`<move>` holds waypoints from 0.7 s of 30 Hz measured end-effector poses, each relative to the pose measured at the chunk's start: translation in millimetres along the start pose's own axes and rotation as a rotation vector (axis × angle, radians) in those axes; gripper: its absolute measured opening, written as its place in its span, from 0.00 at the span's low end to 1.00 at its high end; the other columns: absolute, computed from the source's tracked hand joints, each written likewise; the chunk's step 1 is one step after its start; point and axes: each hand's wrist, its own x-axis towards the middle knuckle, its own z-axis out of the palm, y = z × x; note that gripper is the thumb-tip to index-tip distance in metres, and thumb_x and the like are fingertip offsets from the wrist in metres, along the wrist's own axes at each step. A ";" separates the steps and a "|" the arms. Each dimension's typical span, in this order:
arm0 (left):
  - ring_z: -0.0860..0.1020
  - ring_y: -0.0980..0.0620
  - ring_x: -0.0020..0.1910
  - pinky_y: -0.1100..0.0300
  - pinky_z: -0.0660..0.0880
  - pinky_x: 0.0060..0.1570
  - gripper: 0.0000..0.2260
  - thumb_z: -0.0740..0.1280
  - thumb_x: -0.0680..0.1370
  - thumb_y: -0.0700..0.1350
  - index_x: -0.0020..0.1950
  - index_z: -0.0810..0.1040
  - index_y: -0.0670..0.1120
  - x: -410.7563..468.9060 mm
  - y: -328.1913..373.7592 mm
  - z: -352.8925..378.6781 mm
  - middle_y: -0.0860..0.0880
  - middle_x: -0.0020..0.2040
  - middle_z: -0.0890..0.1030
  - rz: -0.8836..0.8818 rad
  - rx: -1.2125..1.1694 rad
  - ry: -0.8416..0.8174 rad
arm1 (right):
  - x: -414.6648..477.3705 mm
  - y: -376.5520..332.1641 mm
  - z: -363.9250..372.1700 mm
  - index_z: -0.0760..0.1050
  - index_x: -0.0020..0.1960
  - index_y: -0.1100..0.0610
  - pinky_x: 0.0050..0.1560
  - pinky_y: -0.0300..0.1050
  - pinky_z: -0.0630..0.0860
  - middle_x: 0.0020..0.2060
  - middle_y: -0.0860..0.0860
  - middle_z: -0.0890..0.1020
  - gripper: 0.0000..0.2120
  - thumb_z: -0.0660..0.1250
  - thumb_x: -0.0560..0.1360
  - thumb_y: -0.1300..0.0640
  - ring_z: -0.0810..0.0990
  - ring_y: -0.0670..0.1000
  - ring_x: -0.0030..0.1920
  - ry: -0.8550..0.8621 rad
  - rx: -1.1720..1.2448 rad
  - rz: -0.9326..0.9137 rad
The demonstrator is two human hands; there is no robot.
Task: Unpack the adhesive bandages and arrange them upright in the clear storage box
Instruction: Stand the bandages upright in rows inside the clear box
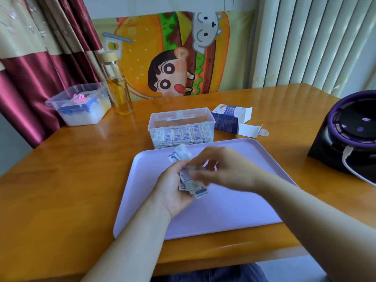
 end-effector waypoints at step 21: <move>0.82 0.50 0.34 0.60 0.79 0.33 0.09 0.60 0.78 0.35 0.55 0.77 0.42 -1.4 23.1 -30.3 0.44 0.41 0.85 0.151 0.237 0.084 | 32.3 38.8 9.6 0.79 0.46 0.55 0.60 0.58 0.75 0.46 0.55 0.83 0.06 0.69 0.73 0.65 0.81 0.55 0.49 0.321 0.674 0.406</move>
